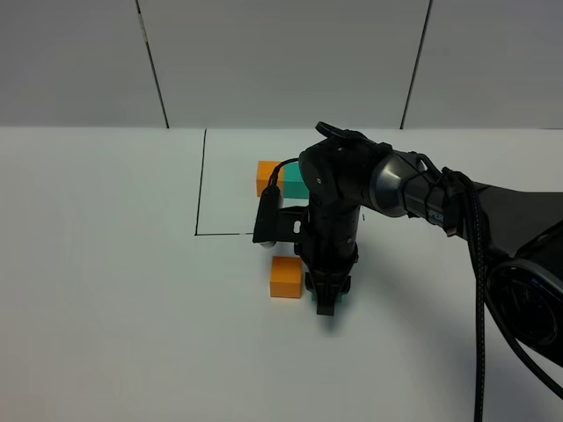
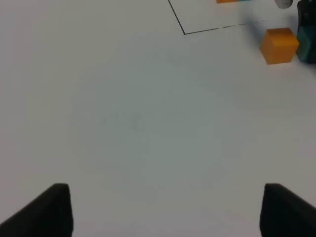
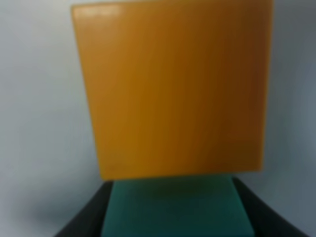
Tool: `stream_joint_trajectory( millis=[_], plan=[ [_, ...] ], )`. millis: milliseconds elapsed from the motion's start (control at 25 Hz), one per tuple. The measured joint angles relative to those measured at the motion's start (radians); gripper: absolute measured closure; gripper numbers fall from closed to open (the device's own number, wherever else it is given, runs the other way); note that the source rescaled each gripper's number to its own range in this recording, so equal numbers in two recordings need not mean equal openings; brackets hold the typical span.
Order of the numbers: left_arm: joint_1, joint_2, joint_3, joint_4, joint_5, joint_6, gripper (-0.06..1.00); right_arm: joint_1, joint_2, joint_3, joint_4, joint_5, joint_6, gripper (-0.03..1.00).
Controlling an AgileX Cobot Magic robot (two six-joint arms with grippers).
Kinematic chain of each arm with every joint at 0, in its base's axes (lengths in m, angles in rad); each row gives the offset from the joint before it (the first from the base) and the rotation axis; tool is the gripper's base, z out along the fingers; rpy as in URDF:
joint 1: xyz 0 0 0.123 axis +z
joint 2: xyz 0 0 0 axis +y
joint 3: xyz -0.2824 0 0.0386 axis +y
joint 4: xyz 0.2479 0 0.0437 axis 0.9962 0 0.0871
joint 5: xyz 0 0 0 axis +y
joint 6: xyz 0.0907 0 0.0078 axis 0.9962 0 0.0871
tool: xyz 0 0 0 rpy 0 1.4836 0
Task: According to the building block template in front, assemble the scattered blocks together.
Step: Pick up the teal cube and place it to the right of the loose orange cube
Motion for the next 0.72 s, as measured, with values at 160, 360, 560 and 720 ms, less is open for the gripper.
stream_joint_trajectory(
  millis=[160, 360, 560, 720],
  plan=[
    [0.000, 0.000, 0.000, 0.000, 0.000, 0.000, 0.32, 0.003, 0.011, -0.004, 0.000, -0.013, 0.000, 0.97],
    [0.000, 0.000, 0.000, 0.000, 0.000, 0.000, 0.32, 0.004, 0.016, -0.008, 0.001, -0.010, 0.000, 0.97],
    [0.000, 0.000, 0.000, 0.000, 0.000, 0.000, 0.32, 0.015, 0.018, -0.009, -0.018, -0.013, -0.001, 0.97],
    [0.000, 0.000, 0.000, 0.000, 0.000, 0.000, 0.32, 0.022, 0.018, -0.009, -0.028, -0.025, -0.003, 0.97]
  ],
)
